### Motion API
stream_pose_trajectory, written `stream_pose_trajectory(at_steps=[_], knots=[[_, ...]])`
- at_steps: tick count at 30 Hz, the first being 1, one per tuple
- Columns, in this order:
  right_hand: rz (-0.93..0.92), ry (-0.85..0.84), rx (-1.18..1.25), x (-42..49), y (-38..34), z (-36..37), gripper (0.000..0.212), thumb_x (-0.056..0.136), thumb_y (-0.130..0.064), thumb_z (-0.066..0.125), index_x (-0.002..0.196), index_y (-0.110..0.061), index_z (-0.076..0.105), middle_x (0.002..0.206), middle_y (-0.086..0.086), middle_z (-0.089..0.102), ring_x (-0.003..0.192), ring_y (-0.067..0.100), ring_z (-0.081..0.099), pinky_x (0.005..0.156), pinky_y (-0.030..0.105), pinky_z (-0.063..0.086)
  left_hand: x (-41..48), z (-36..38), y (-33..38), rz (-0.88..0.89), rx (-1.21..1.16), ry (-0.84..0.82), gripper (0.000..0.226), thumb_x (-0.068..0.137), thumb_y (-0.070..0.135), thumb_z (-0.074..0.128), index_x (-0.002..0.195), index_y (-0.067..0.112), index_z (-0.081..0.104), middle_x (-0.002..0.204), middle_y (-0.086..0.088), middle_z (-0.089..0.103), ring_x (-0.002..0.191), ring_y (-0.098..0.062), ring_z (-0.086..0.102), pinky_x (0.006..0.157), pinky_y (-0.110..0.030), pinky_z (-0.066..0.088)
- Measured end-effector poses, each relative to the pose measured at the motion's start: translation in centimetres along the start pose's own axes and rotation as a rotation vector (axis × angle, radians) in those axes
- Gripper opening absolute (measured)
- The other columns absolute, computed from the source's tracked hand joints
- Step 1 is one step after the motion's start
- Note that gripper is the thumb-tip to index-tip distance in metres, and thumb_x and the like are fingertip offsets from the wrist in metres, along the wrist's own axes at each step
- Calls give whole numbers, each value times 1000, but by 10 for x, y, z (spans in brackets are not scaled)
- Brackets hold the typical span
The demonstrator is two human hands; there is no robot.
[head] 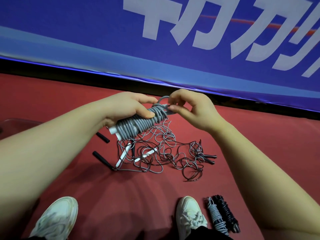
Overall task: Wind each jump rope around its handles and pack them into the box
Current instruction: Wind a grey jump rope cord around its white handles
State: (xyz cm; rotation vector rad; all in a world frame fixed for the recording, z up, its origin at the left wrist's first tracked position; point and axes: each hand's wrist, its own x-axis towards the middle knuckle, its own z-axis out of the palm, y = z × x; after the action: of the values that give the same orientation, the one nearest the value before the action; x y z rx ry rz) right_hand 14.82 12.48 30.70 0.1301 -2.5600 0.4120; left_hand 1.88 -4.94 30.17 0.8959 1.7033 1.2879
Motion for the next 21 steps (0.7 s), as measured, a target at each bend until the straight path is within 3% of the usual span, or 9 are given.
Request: stream_pose_trajectory(at_steps=[3, 6, 9, 12, 14, 18, 21], knots=[[-141, -112, -107, 2, 4, -4, 38, 82, -43, 64, 108, -15, 66, 88, -3, 65, 71, 5, 50, 70, 23, 43, 0, 1, 0, -36, -33, 14, 37, 85, -1, 61, 97, 34, 60, 88, -12, 71, 64, -23, 65, 62, -37, 55], [-241, -148, -235, 6, 4, -2, 38, 79, -28, 70, 111, -6, 64, 88, 3, 63, 75, 10, 50, 70, 23, 37, 0, 1, 1, -53, -65, 3, 38, 86, -3, 58, 90, 35, 63, 84, -11, 71, 60, -20, 64, 53, -33, 55], [-352, -25, -413, 9, 5, 1, 28, 85, -23, 59, 105, -5, 67, 85, 8, 66, 73, 27, 59, 66, 27, 32, 1, -1, 2, -56, -89, -6, 38, 87, -3, 57, 96, 34, 64, 76, -8, 71, 59, -18, 64, 49, -30, 55], [-413, 84, -556, 9, 7, 3, 16, 82, -17, 68, 96, -11, 72, 84, 6, 67, 68, 28, 60, 59, 29, 38, 2, -5, 2, -63, -110, 6, 36, 86, -2, 57, 96, 33, 63, 72, -7, 71, 56, -19, 64, 47, -30, 54], [-438, 148, -534, 11, 8, 4, 12, 83, -17, 68, 93, -13, 74, 87, 4, 64, 75, 28, 55, 58, 32, 45, 2, -6, 1, -75, -123, 2, 35, 87, -1, 56, 96, 33, 63, 78, -10, 70, 61, -22, 64, 49, -32, 55], [-419, 266, -536, 14, 5, 2, 13, 90, -16, 61, 90, -13, 74, 102, 3, 46, 93, 28, 45, 73, 40, 44, -1, -4, 6, -70, -168, -45, 33, 88, 0, 53, 101, 28, 64, 80, -13, 70, 62, -26, 66, 54, -33, 56], [-416, 183, -558, 10, 7, 2, 13, 83, -5, 64, 94, -4, 70, 87, 13, 61, 73, 33, 57, 58, 35, 49, -2, -4, 10, -62, -183, -29, 30, 89, 1, 53, 98, 28, 64, 74, -10, 71, 59, -24, 68, 53, -32, 56]])
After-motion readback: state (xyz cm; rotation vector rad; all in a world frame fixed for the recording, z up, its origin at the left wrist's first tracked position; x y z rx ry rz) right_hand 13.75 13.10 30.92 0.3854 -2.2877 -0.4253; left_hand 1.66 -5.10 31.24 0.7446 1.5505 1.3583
